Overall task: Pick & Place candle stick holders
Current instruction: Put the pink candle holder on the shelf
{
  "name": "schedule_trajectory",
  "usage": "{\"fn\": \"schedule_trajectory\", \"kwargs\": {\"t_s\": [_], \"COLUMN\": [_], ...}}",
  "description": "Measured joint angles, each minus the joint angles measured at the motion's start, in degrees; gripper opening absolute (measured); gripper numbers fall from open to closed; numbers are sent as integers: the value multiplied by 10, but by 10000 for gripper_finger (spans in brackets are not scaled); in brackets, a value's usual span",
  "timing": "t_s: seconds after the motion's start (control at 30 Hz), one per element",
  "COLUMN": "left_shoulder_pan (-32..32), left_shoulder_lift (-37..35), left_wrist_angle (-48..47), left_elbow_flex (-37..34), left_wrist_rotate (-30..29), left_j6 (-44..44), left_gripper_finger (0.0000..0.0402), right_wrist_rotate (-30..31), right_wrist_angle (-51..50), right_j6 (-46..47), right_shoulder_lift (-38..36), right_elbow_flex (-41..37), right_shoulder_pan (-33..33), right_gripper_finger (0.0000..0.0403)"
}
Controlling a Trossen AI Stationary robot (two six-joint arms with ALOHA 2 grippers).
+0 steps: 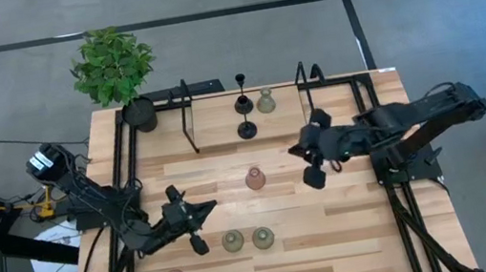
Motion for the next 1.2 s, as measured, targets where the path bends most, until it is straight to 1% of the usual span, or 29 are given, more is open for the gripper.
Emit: {"fn": "schedule_trajectory", "kwargs": {"t_s": [0.1, 0.2, 0.27, 0.47, 0.53, 0.6, 0.7, 0.8, 0.93, 1.03, 1.2], "left_shoulder_pan": [26, 68, 105, 216, 249, 273, 304, 324, 336, 342, 355], "left_shoulder_lift": [0, 0, -1, -13, -13, -13, -13, -12, -7, -7, -10], "left_wrist_angle": [0, -7, -41, -216, -240, -249, -267, -276, -278, -274, -271], "left_elbow_flex": [0, 0, 0, 0, 0, 0, 0, 0, 0, 0, 0], "left_wrist_rotate": [47, 112, 172, 382, 446, 491, 519, 519, 521, 520, 520], "left_j6": [0, -16, -57, -248, -272, -269, -247, -226, -221, -197, -174], "left_gripper_finger": [6, 5, 4, 4, 4, 4, 4, 4, 4, 8, 14], "right_wrist_rotate": [38, 66, 82, 123, 138, 153, 176, 191, 210, 237, 265], "right_wrist_angle": [0, 0, -1, -24, -49, -81, -124, -159, -180, -188, -188], "right_j6": [7, 13, 23, 56, 83, 116, 172, 220, 266, 290, 299], "right_shoulder_lift": [-22, -40, -49, -64, -64, -63, -60, -57, -57, -57, -57], "right_elbow_flex": [0, 0, 0, 1, 1, 1, 1, 1, 1, 1, 1], "right_shoulder_pan": [19, 36, 46, 82, 94, 107, 126, 148, 174, 195, 225], "right_gripper_finger": [2, 3, 3, 1, 1, 1, 1, 1, 0, 0, 0]}}
